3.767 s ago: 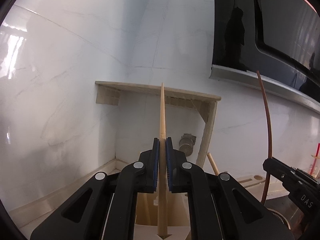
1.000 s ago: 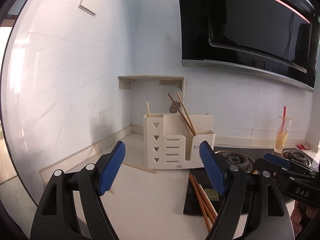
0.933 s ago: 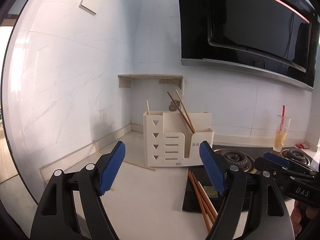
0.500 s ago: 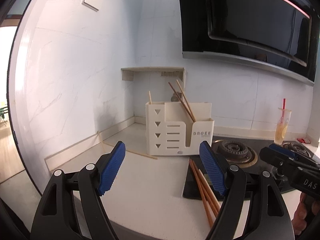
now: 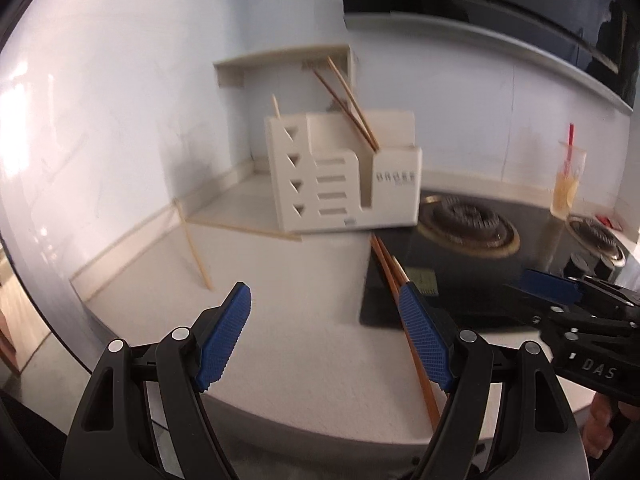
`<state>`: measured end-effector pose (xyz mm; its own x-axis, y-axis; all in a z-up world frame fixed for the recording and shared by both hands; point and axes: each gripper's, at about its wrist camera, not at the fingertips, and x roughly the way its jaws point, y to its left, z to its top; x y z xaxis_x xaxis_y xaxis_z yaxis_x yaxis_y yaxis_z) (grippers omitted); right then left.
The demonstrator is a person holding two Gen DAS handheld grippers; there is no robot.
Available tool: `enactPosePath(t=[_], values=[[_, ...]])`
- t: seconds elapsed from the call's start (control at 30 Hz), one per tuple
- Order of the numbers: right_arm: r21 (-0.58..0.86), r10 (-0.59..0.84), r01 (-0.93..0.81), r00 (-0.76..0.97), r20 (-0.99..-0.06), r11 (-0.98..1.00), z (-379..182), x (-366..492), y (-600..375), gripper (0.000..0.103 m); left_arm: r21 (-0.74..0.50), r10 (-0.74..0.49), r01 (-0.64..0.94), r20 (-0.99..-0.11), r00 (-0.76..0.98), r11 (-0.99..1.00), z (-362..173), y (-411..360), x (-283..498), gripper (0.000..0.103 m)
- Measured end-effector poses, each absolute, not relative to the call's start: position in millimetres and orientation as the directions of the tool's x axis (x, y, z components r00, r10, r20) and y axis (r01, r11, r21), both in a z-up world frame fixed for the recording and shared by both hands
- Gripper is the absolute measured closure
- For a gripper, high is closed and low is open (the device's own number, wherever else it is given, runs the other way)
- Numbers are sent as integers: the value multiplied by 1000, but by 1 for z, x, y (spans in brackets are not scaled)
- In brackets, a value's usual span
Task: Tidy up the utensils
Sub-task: 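Move both open grippers back down to the remaining chopsticks on the counter, then position the right gripper over the reddish and bamboo chopsticks while the left gripper hovers nearby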
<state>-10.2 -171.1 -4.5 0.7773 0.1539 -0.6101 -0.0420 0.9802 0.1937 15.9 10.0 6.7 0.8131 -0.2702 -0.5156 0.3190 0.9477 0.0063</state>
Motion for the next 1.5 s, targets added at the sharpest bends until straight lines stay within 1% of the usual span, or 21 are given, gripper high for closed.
enactPosePath(t=[0.1,0.23,0.3,0.37,0.5,0.73,0.93,1.2,1.5], values=[[206,160,-28,730,-665,978,-13,-3,-172,52,15,-262,331,-578,773,944,-3,2,22,27],[194,152,-14,680,-717,981,-20,4,-171,52,14,-260,342,-622,739,939,-11,-3,26,27],[203,157,-7,660,-735,979,-23,6,-172,52,18,-254,346,-644,722,938,-15,-6,29,23],[204,156,1,640,-752,979,-25,9,-173,52,-1,-264,354,-667,697,935,-19,-6,31,16],[193,147,8,616,-774,981,-28,12,-173,52,-22,-271,367,-714,645,930,-26,-8,37,13],[186,134,33,574,-808,982,-32,21,-176,52,-5,-239,358,-755,611,934,-37,-11,44,13],[161,114,41,543,-832,986,-34,25,-178,52,25,-227,379,-763,605,925,-41,-16,45,13],[165,121,29,552,-825,986,-31,25,-179,52,61,-213,413,-783,584,909,-51,-26,45,13],[165,120,30,561,-819,986,-32,26,-181,52,39,-230,425,-795,562,904,-53,-31,48,13]])
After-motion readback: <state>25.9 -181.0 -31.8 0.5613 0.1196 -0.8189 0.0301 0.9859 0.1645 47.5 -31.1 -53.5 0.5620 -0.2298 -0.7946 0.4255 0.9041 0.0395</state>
